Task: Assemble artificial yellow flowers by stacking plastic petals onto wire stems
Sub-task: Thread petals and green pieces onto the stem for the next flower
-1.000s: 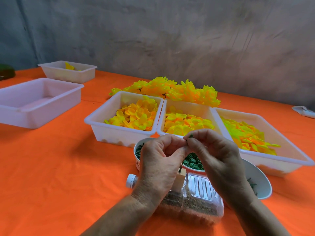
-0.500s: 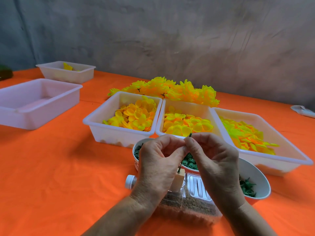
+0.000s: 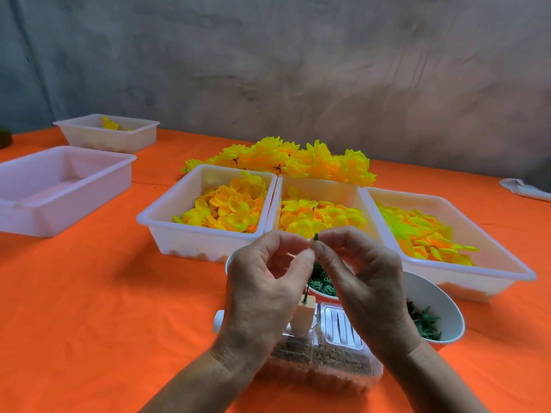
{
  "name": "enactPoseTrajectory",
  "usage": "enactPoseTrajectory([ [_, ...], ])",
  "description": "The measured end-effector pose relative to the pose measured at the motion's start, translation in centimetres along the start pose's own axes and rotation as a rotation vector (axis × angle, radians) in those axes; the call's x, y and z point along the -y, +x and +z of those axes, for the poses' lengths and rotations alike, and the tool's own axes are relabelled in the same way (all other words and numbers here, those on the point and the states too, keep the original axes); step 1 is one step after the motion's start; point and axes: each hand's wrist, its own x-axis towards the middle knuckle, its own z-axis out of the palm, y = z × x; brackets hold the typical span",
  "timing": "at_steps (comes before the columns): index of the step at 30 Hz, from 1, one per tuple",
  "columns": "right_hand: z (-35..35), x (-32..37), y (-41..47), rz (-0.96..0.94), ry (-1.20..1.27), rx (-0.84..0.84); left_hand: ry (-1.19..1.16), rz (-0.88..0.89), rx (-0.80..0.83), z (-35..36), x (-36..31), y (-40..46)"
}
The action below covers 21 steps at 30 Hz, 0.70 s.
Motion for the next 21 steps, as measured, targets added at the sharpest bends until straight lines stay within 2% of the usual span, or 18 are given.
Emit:
enactPoseTrajectory([
  [6, -0.5, 0.1, 0.0, -0.051, -0.063, 0.014, 0.081, 0.069, 0.06, -0.2, -1.9, 1.7],
  [11, 0.0, 0.3, -0.4, 0.158, 0.228, -0.042, 0.17, 0.066, 0.138, -0.7, -1.7, 2.6],
  [16, -0.2, 0.0, -1.2, 0.262, 0.468, -0.006, 0.153, 0.003, 0.207, -1.0, -1.7, 3.3],
  [21, -0.1, -0.3, -1.6, 0.26, 0.417, -0.024, 0.029, -0.139, 0.265, -1.0, -1.5, 4.0],
])
